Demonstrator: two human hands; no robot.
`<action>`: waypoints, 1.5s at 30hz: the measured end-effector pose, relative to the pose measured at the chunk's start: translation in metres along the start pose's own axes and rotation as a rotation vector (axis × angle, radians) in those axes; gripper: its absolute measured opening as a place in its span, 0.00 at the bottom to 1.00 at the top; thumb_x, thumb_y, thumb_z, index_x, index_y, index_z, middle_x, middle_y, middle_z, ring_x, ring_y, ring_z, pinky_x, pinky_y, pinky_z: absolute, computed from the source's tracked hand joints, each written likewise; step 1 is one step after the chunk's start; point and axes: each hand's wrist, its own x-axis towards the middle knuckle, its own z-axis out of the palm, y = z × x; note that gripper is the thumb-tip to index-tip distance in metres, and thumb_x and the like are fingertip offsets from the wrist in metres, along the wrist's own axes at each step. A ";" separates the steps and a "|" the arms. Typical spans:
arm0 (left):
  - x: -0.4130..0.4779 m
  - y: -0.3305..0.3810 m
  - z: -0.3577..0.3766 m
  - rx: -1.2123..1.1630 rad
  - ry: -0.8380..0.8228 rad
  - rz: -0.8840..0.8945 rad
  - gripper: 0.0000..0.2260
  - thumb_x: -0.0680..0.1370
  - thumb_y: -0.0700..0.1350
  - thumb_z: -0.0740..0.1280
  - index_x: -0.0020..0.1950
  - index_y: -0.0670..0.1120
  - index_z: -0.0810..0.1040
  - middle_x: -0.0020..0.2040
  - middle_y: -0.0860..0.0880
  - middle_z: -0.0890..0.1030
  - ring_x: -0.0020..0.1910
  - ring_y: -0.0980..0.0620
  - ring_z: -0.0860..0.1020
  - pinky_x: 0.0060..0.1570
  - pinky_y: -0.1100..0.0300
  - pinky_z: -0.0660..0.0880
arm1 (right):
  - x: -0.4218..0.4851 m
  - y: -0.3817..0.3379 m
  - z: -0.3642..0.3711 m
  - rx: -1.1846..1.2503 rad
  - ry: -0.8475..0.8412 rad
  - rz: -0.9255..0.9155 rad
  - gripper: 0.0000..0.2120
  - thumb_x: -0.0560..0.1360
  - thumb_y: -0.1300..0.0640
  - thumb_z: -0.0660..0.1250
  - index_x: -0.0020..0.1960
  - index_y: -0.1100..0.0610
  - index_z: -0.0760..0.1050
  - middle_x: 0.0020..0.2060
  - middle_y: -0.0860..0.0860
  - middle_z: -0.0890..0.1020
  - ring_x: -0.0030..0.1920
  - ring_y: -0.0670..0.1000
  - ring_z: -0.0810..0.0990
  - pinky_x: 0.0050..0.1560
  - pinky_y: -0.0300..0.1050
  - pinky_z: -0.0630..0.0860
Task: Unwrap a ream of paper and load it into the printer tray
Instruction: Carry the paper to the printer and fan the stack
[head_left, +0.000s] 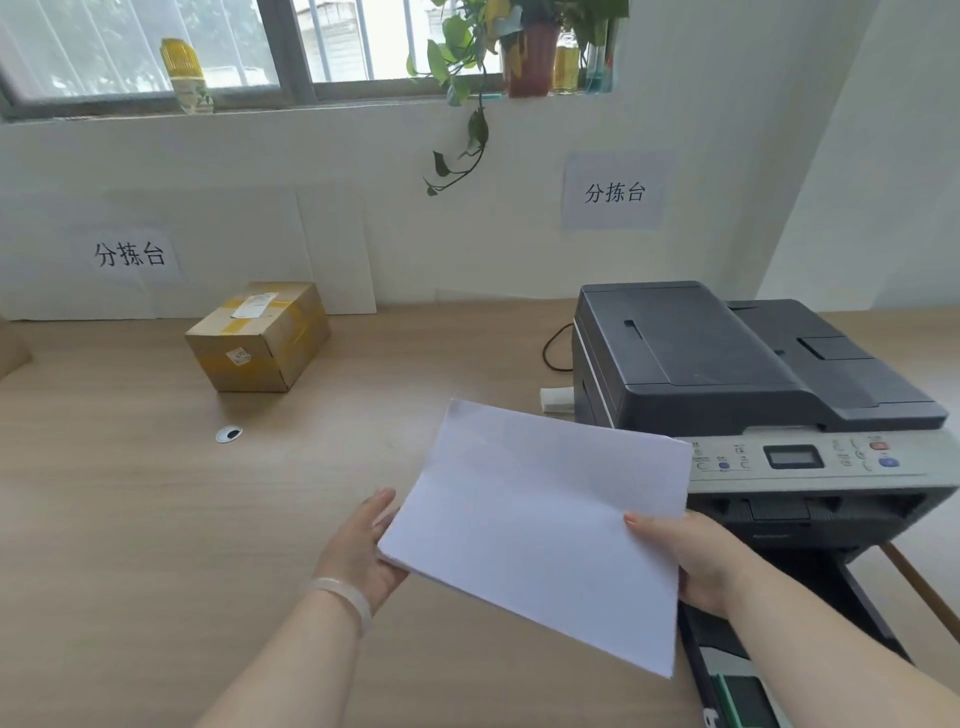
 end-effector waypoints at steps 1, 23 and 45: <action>0.000 0.002 -0.004 0.116 -0.012 -0.041 0.07 0.77 0.47 0.65 0.52 0.46 0.77 0.44 0.48 0.84 0.39 0.47 0.80 0.33 0.58 0.77 | 0.000 0.004 -0.004 -0.010 -0.008 0.020 0.12 0.76 0.64 0.66 0.58 0.64 0.77 0.51 0.63 0.85 0.51 0.63 0.83 0.49 0.56 0.79; 0.029 -0.074 -0.027 0.880 0.057 0.032 0.11 0.75 0.54 0.68 0.50 0.48 0.82 0.50 0.47 0.84 0.52 0.44 0.81 0.52 0.52 0.73 | 0.026 0.082 0.009 -0.380 0.243 -0.227 0.09 0.75 0.57 0.69 0.55 0.51 0.78 0.47 0.50 0.82 0.48 0.52 0.79 0.47 0.45 0.72; 0.038 -0.117 -0.043 0.790 0.132 0.076 0.02 0.76 0.48 0.68 0.46 0.56 0.78 0.51 0.47 0.81 0.53 0.45 0.77 0.55 0.54 0.69 | 0.034 0.124 0.000 -0.390 0.272 -0.105 0.11 0.74 0.57 0.70 0.54 0.46 0.74 0.45 0.46 0.80 0.50 0.52 0.77 0.51 0.44 0.69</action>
